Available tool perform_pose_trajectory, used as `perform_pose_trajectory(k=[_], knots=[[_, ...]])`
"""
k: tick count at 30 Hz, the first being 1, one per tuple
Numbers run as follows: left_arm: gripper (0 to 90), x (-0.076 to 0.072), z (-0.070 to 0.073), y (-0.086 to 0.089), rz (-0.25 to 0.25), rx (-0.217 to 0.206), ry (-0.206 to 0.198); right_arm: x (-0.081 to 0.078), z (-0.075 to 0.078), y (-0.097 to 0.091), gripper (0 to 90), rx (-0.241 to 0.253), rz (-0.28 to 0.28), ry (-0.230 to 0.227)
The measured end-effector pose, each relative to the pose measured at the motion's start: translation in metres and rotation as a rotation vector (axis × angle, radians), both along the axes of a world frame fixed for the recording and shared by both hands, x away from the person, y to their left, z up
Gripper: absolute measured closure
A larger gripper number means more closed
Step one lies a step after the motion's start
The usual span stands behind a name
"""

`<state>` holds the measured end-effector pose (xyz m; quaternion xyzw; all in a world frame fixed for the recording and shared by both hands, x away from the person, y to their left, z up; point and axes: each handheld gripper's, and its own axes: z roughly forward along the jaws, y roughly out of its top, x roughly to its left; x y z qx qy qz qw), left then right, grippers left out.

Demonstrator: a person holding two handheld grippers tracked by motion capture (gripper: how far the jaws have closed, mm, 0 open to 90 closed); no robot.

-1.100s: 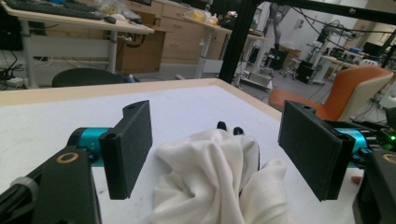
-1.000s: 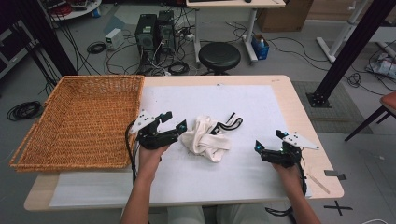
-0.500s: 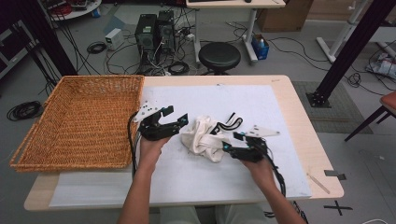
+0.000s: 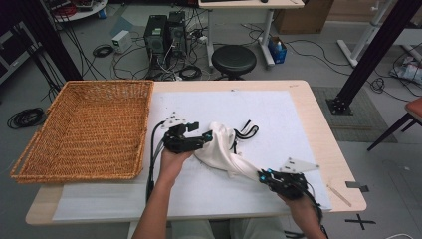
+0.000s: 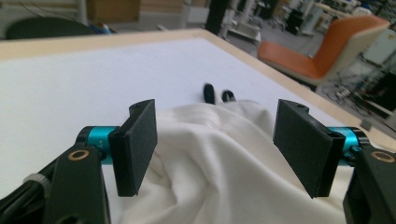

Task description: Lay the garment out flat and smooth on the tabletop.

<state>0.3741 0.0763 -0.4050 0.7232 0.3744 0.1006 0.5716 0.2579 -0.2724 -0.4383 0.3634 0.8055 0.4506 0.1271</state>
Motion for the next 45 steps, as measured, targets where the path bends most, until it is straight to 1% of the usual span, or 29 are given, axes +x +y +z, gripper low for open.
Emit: perform_pose_trajectory(k=[1, 4, 5, 6, 7, 8, 9, 11, 12, 14, 16, 17, 19, 21, 22, 23, 24, 25, 26, 27, 28, 29, 30, 32, 34, 36, 39, 43, 45], knots=[[30.7, 0.003, -0.005, -0.006, -0.01, 0.008, 0.016, -0.005, 0.0, -0.005, 86.4, 0.005, 0.019, 0.018], [30.7, 0.012, -0.021, -0.02, -0.024, 0.031, 0.081, -0.014, 0.004, -0.007, 83.7, 0.009, 0.066, -0.006], [30.8, 0.013, -0.026, -0.023, -0.026, 0.047, 0.109, -0.014, 0.007, -0.006, 79.2, 0.013, 0.064, -0.02], [36.1, 0.014, -0.03, -0.024, -0.046, 0.054, 0.129, -0.013, 0.01, -0.005, 74.1, 0.025, 0.046, -0.031], [53.5, 0.013, -0.031, -0.024, -0.074, 0.067, 0.126, -0.01, 0.012, -0.005, 70.5, 0.05, 0.029, -0.043], [73.1, 0.01, -0.031, -0.023, -0.079, 0.083, 0.1, -0.007, 0.014, -0.006, 63.6, 0.075, 0.004, -0.056], [83.3, 0.007, -0.029, -0.021, -0.081, 0.068, 0.075, -0.002, 0.017, -0.007, 57.4, 0.085, -0.033, -0.073], [85.2, -0.002, -0.024, -0.012, -0.082, 0.024, 0.051, 0.008, 0.022, -0.008, 50.9, 0.082, -0.131, -0.1], [85.6, -0.008, -0.021, -0.007, -0.081, 0.012, 0.036, 0.015, 0.024, -0.007, 51.0, 0.082, -0.174, -0.107], [85.9, -0.022, -0.019, 0.006, -0.075, -0.007, 0.015, 0.034, 0.027, -0.002, 51.0, 0.085, -0.224, -0.082], [86.0, -0.037, -0.019, 0.02, -0.061, -0.027, 0.007, 0.054, 0.026, 0.013, 52.3, 0.071, -0.2, -0.049], [86.0, -0.045, -0.02, 0.027, -0.052, -0.036, 0.0, 0.064, 0.025, 0.025, 53.6, 0.058, -0.169, -0.036], [86.0, -0.059, -0.022, 0.038, -0.032, -0.027, -0.001, 0.081, 0.019, 0.053, 53.8, 0.038, -0.096, 0.007], [86.0, -0.069, -0.026, 0.049, -0.018, -0.023, 0.006, 0.095, 0.007, 0.078, 55.3, 0.026, -0.025, 0.084], [86.0, -0.074, -0.027, 0.054, -0.012, -0.022, 0.012, 0.099, 0.001, 0.087, 61.4, 0.016, -0.007, 0.117], [85.9, -0.077, -0.028, 0.058, -0.004, -0.026, 0.017, 0.101, -0.004, 0.094, 68.3, -0.029, 0.01, 0.118], [85.9, -0.081, -0.028, 0.062, 0.002, -0.032, 0.015, 0.102, -0.006, 0.096, 78.4, -0.05, 0.025, 0.104], [85.6, -0.084, -0.028, 0.065, 0.013, -0.04, 0.01, 0.101, -0.003, 0.094, 86.2, -0.053, 0.015, 0.086], [84.0, -0.086, -0.026, 0.068, 0.026, -0.042, 0.005, 0.098, 0.002, 0.089, 86.8, -0.077, -0.014, 0.053], [76.1, -0.087, -0.024, 0.07, 0.051, -0.044, 0.007, 0.096, 0.007, 0.08, 87.2, -0.086, -0.04, 0.029], [63.8, -0.085, -0.021, 0.072, 0.076, -0.052, 0.03, 0.094, 0.012, 0.069, 87.4, -0.093, -0.078, 0.005], [56.0, -0.083, -0.017, 0.073, 0.101, -0.058, 0.041, 0.092, 0.015, 0.055, 87.4, -0.087, -0.118, -0.012], [48.8, -0.082, -0.013, 0.073, 0.119, -0.052, 0.03, 0.091, 0.018, 0.04, 87.4, -0.076, -0.165, -0.017], [47.3, -0.077, -0.004, 0.069, 0.133, -0.052, -0.012, 0.088, 0.02, 0.011, 87.3, -0.067, -0.261, -0.026], [45.3, -0.068, 0.003, 0.061, 0.114, -0.052, -0.03, 0.086, 0.019, -0.012, 86.9, -0.055, -0.349, -0.011], [45.0, -0.054, 0.005, 0.047, 0.081, -0.013, -0.035, 0.084, 0.016, -0.028, 82.3, -0.048, -0.394, 0.005], [42.3, -0.029, 0.003, 0.028, 0.06, 0.04, -0.018, 0.073, 0.011, -0.039, 64.9, -0.035, -0.436, -0.002], [39.7, 0.003, -0.004, 0.011, 0.053, 0.095, 0.013, 0.057, 0.01, -0.049, 53.4, -0.002, -0.471, -0.014], [38.6, 0.015, -0.009, 0.005, 0.053, 0.126, 0.038, 0.052, 0.011, -0.051, 50.3, 0.003, -0.468, -0.012]])
